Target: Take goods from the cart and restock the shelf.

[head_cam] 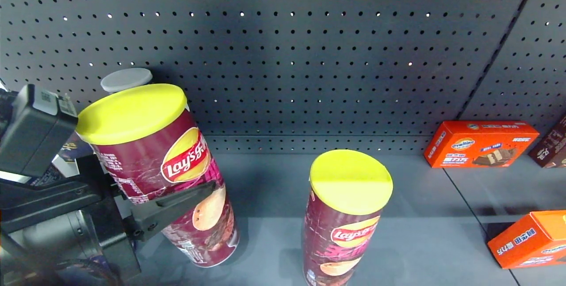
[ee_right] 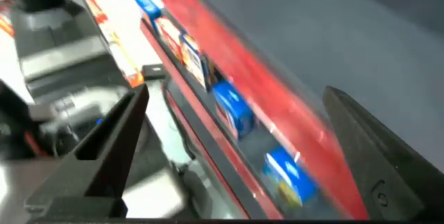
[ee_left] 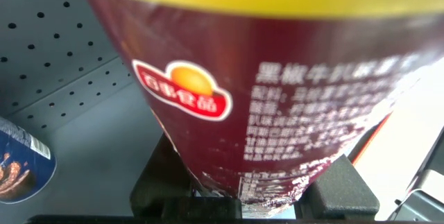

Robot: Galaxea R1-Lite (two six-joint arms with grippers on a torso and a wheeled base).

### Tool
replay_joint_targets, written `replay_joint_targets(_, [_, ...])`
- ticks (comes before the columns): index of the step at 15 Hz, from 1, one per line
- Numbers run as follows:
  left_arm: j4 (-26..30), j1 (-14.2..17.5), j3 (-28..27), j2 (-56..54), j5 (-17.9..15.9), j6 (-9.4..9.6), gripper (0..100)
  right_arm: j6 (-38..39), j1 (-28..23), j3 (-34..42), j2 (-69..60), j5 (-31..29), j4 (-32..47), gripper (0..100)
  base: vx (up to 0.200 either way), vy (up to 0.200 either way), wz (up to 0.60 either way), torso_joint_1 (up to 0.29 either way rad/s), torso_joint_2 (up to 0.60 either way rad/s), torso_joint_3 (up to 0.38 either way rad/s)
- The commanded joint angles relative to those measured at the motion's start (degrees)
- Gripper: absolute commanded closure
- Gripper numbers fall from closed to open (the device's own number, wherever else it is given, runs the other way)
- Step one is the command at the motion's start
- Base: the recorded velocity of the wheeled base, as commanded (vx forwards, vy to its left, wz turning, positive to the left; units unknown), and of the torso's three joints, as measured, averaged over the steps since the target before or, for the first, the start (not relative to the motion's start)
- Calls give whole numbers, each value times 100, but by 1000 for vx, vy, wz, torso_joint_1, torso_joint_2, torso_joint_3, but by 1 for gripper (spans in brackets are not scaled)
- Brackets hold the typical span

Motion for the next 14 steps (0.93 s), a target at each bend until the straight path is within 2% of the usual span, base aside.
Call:
replay_joint_targets(1, [-1,-8,55,-12,1,2,100,22,-267,-252,-2479,-519,1574,0,0,0,0,0,0,0])
replay_joint_targets(5, [-10,-8,108,-12,-8,2,100,66,-144,-252,-2628,-484,1566,0,0,0,0,0,0,0])
replay_joint_targets(7, [-19,-17,108,-12,-17,2,100,75,-12,-252,-2628,-264,1566,0,0,0,0,0,0,0])
replay_joint_targets(12, [-19,-25,64,-12,-43,2,100,215,-3,-252,-2628,-264,1574,0,0,0,0,0,0,0])
replay_joint_targets(14, [-19,-25,64,-3,-43,2,100,251,-399,-243,-2628,-836,1557,0,0,0,0,0,0,0])
